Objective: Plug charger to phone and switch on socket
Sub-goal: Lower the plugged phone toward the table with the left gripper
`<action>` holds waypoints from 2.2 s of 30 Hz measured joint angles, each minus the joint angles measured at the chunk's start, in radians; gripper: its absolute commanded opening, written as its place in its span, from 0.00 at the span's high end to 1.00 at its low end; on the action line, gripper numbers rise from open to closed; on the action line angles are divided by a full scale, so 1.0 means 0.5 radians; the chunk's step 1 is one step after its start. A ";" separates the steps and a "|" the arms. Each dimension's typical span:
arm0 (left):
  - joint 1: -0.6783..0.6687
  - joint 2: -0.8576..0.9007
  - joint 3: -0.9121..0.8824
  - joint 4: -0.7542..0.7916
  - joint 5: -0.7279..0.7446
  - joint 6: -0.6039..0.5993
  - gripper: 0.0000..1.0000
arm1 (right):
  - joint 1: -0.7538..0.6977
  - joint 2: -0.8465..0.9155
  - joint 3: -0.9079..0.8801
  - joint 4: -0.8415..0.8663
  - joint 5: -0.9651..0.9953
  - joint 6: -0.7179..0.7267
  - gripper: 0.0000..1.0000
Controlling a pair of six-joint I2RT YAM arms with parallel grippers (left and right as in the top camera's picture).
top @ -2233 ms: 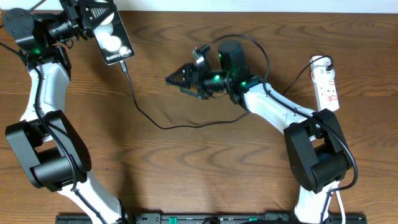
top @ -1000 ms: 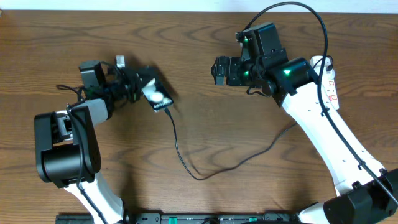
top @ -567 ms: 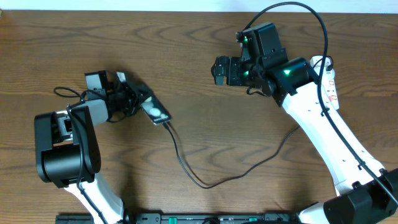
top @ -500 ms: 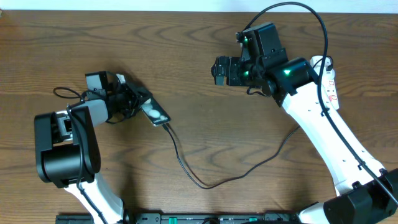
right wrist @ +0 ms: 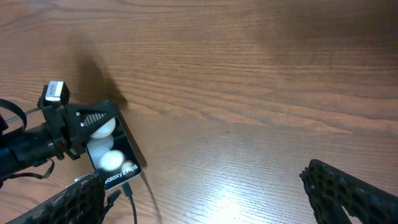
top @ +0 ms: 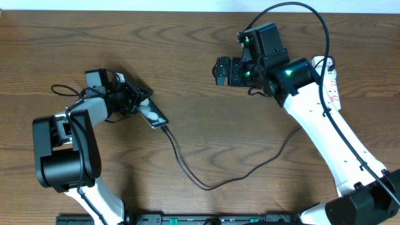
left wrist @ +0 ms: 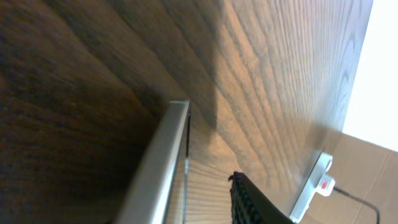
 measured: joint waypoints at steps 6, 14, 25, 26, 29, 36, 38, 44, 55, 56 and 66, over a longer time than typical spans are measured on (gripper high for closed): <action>0.000 -0.007 0.013 -0.043 0.002 0.000 0.60 | 0.000 0.000 0.000 -0.001 0.000 0.001 0.01; -0.001 -0.052 0.047 -0.223 0.012 0.004 0.28 | 0.000 0.000 0.000 -0.002 0.000 0.000 0.01; -0.001 -0.095 0.092 -0.385 -0.032 -0.004 0.14 | 0.000 0.000 0.000 -0.002 0.000 0.000 0.01; -0.001 -0.104 0.096 -0.423 -0.056 -0.005 0.14 | 0.000 0.000 0.000 -0.002 0.000 0.000 0.01; -0.002 -0.125 0.104 -0.501 -0.123 -0.008 0.12 | 0.000 0.000 0.000 -0.002 0.000 0.000 0.01; -0.018 -0.143 0.117 -0.553 -0.207 -0.014 0.10 | 0.000 0.000 0.000 -0.002 0.000 0.000 0.01; -0.021 -0.144 0.120 -0.561 -0.217 -0.014 0.10 | 0.000 0.000 0.000 -0.002 0.000 0.000 0.01; -0.020 -0.150 0.127 -0.605 -0.253 -0.013 0.10 | 0.000 0.000 0.000 -0.002 0.000 0.000 0.01; -0.011 -0.164 0.139 -0.748 -0.301 -0.014 0.10 | 0.000 0.000 0.000 -0.002 -0.001 0.001 0.01; -0.011 -0.164 0.139 -0.744 -0.301 -0.015 0.10 | 0.000 0.000 0.000 -0.002 -0.001 0.000 0.01; -0.009 -0.173 0.117 -0.668 -0.310 -0.098 0.10 | 0.000 0.000 0.000 -0.002 -0.001 0.000 0.01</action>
